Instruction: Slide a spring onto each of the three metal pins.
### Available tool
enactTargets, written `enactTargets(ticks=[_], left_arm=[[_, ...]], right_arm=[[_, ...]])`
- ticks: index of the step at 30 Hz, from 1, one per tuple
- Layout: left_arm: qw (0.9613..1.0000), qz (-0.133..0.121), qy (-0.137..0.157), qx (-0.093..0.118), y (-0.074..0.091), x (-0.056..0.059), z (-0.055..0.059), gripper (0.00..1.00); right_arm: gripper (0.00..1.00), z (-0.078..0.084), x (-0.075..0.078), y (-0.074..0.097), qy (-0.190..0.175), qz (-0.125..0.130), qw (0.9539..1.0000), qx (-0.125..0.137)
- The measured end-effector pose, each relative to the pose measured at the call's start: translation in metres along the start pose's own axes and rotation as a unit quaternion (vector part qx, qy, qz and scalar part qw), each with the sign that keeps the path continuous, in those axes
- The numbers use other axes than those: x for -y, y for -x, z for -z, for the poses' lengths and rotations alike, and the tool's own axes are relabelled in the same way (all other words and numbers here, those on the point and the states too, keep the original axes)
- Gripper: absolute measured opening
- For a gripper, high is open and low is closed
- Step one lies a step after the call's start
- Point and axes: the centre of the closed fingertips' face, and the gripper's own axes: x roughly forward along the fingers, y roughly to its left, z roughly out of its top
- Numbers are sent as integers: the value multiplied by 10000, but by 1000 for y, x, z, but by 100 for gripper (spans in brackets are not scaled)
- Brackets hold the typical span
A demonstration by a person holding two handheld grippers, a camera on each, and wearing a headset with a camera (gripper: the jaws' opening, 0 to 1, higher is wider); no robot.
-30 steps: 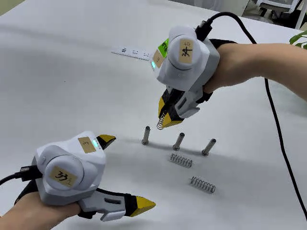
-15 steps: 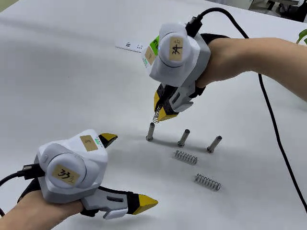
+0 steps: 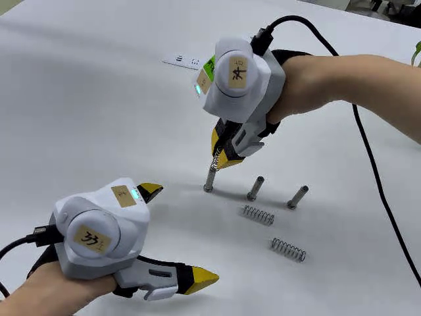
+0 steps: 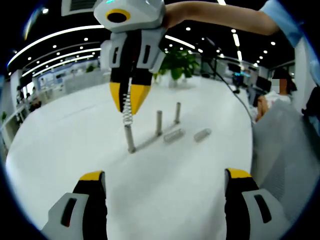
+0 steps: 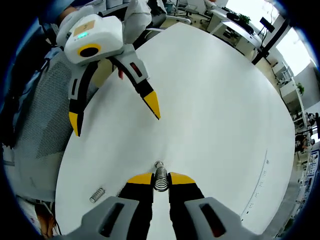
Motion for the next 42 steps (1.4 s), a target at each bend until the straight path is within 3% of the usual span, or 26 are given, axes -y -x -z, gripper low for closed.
enactTargets(ticks=[21,42], left_arm=[[10000,-7,82,-22,2,-1,5,97],[9998,7,167,-78,4,0,11,96]], right_arm=[[13,2,-1,-10,41,-103,9999,-127],[13,8,-2,-36,116,-284,9989,-343]])
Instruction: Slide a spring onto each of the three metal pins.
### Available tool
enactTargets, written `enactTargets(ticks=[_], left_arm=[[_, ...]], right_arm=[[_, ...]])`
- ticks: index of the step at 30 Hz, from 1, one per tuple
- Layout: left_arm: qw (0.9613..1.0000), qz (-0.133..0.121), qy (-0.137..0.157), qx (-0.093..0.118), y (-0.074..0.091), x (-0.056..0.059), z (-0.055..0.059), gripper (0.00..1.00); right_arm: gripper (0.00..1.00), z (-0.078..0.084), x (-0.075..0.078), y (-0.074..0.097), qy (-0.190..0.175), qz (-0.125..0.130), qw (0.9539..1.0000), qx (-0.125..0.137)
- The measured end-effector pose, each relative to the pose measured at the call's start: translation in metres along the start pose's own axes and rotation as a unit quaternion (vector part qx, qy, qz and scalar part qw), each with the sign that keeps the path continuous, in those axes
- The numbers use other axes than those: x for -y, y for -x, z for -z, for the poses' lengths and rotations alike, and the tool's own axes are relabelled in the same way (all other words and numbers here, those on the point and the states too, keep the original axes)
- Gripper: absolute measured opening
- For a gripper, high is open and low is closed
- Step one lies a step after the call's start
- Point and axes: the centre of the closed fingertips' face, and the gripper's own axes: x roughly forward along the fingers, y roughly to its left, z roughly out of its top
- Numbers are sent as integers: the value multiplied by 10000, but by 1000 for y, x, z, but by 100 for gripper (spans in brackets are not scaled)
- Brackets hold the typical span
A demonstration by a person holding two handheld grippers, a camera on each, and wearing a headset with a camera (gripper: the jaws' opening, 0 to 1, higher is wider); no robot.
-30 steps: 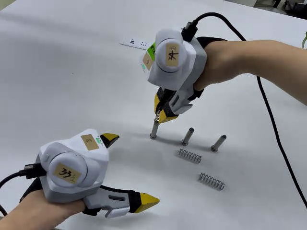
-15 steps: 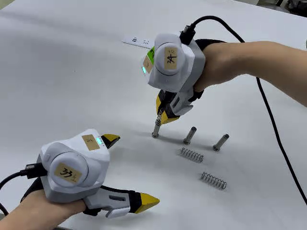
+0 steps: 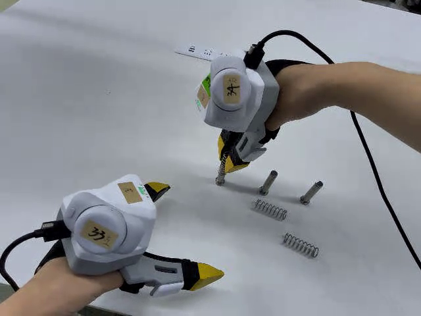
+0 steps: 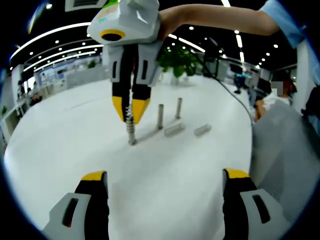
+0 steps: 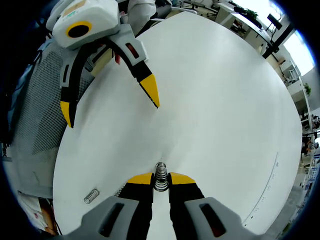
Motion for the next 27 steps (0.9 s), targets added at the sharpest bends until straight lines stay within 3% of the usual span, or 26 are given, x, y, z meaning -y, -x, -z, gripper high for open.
enactTargets(ticks=[7,27], left_arm=[[10000,-1,65,-26,1,-1,5,96],[9999,8,126,-46,0,-1,10,96]], right_arm=[[13,3,1,-14,91,-42,9999,-135],[13,2,-2,-23,92,-87,9997,-198]])
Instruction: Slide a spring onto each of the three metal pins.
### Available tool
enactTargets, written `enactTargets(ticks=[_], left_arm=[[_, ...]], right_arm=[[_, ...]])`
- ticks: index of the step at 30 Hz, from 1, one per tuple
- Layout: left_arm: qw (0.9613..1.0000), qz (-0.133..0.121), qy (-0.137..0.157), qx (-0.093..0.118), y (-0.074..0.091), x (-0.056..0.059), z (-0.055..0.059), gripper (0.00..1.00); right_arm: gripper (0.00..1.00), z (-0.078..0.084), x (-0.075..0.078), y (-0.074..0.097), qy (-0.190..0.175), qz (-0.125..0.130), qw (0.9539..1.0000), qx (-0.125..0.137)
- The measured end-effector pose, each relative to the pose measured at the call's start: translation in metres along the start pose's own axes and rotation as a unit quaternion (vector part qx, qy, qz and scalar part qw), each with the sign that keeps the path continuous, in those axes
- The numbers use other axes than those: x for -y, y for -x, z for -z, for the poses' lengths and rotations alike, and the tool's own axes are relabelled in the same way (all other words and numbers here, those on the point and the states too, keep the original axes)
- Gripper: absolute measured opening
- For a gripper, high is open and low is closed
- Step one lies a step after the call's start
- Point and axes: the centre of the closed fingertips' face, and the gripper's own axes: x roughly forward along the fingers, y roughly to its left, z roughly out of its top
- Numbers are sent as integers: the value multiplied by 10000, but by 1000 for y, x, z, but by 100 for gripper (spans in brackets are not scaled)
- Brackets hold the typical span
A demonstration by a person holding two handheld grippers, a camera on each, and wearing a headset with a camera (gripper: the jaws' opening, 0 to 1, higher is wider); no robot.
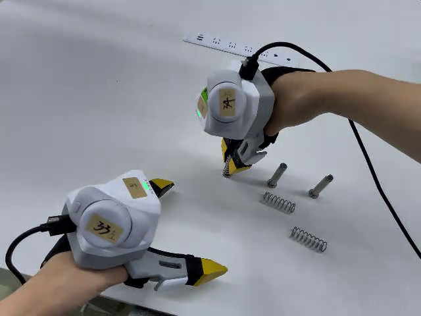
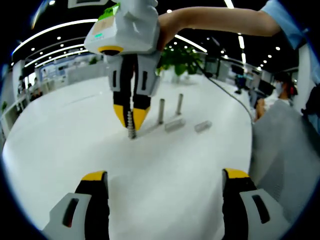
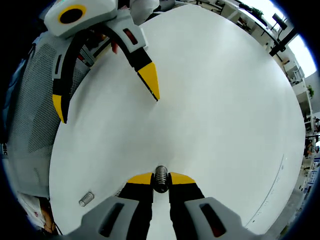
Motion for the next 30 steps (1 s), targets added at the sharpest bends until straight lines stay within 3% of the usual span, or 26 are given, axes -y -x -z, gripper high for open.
enactTargets(ticks=[3,7,10,12,15,18,20,22,30], left_arm=[[10000,-7,-4,6,1,0,-1,96],[10000,-15,-11,26,1,0,-2,96],[10000,-14,-18,32,1,0,-3,96],[10000,-12,-26,31,2,0,-4,95],[10000,-8,-35,41,2,1,-5,96],[10000,-15,-62,46,3,-1,-7,96],[9999,-25,-89,66,4,-2,-11,96],[9999,-38,-114,91,5,-5,-14,96],[9996,-109,-202,152,8,-14,-26,96]], right_arm=[[13,-1,-1,0,15,4,10000,16],[26,-3,0,-2,-43,38,9999,119],[29,-3,-3,-2,-94,-6,9998,151],[36,0,-4,0,-138,26,9998,135],[49,0,-4,4,-213,193,9991,309],[67,-4,0,8,-477,467,9954,691],[77,-2,4,11,-510,711,9935,724],[85,-1,0,12,-594,744,9920,828],[97,9,-11,19,-988,969,9841,1113]])
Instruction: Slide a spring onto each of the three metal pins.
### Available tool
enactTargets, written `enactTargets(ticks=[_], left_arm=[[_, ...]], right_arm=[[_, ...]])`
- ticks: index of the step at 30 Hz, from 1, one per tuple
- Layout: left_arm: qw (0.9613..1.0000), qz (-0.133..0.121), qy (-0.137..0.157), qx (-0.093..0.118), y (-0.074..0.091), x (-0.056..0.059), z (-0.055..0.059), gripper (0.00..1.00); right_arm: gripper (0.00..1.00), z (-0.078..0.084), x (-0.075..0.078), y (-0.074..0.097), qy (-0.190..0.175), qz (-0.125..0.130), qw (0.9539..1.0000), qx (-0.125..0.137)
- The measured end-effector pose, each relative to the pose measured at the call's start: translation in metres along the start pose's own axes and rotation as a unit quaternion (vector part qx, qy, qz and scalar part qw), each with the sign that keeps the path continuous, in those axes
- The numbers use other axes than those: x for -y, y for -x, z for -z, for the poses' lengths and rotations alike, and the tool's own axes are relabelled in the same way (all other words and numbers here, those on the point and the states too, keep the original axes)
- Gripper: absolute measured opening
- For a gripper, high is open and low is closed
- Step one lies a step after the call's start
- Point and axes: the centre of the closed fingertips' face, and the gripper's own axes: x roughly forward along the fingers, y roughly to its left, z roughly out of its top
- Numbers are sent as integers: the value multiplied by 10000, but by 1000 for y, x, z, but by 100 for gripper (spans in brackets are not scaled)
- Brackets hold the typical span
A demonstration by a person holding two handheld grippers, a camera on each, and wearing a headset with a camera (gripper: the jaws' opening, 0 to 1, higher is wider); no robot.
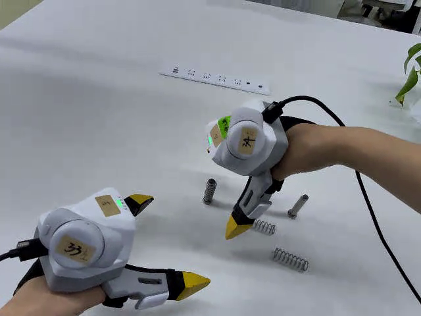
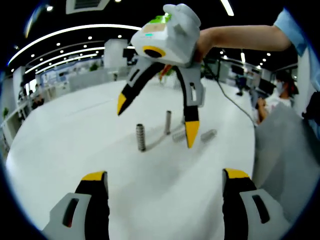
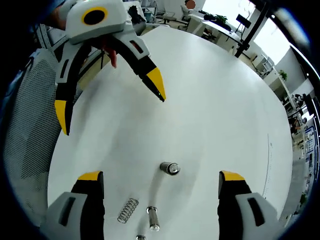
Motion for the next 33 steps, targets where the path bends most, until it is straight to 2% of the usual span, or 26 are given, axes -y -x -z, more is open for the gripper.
enactTargets(ticks=[4,8,13,17,22,33], left_arm=[[10000,-2,-91,-12,0,-2,-4,96],[9999,9,-143,-19,0,-1,-7,96],[9998,30,-210,-8,-2,-1,-9,96],[9996,56,-278,17,-4,2,-12,95],[9993,138,-335,27,-6,7,-15,95],[9983,352,-462,39,-17,17,-20,95]], right_arm=[[97,8,-4,4,-255,79,9996,123],[97,9,-4,10,-755,242,9958,463],[96,17,-7,17,-904,363,9936,563],[96,22,-11,29,-1261,575,9870,813],[95,33,-20,42,-1516,788,9807,949],[95,63,-44,60,-2043,1101,9670,1053]])
